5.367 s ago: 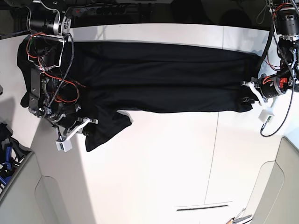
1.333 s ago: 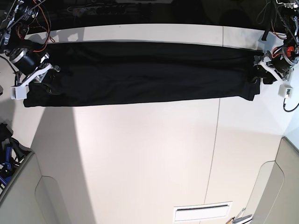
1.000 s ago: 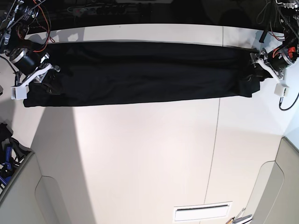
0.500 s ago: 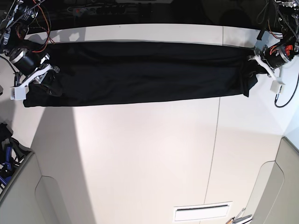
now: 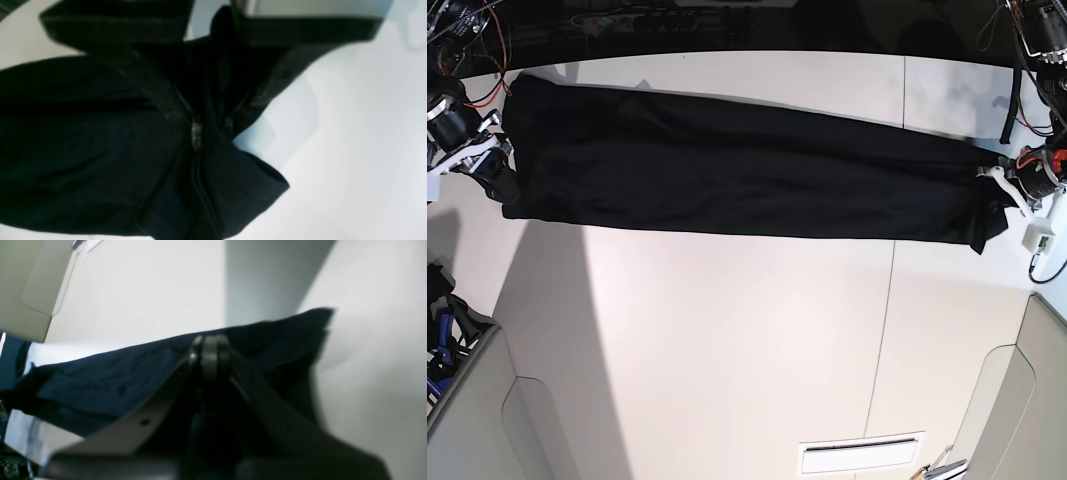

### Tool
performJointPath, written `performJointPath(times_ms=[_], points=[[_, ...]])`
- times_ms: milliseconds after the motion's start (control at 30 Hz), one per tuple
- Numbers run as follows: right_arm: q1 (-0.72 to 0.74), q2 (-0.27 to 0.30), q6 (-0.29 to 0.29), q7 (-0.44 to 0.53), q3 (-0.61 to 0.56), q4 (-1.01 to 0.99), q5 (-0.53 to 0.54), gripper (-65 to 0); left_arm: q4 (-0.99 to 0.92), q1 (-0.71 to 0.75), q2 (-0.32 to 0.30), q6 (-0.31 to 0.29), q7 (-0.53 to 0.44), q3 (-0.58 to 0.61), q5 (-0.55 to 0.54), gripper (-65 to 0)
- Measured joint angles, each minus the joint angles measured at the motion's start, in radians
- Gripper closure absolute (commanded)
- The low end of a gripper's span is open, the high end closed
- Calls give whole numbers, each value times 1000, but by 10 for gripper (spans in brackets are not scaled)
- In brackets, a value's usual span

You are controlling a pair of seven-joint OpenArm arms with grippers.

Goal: Fold the T-shirt properly
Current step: 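Carry the strip end with the left gripper toward the right gripper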

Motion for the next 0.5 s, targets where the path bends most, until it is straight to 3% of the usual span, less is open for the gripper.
performJointPath(times_ms=[100,200,333,500], points=[[0,0,0,0,19,0,0,0,0,-45,-47,38,0,-1,29,0],[0,0,0,0,28,0,0,0,1,-59,-92,39,15,-3,-19,0],[0,0,0,0,28,0,0,0,61,-51,-95,39,75,-2,-51,0],[0,0,0,0,28,0,0,0,243,10,-100,40,120,46,-192,0]])
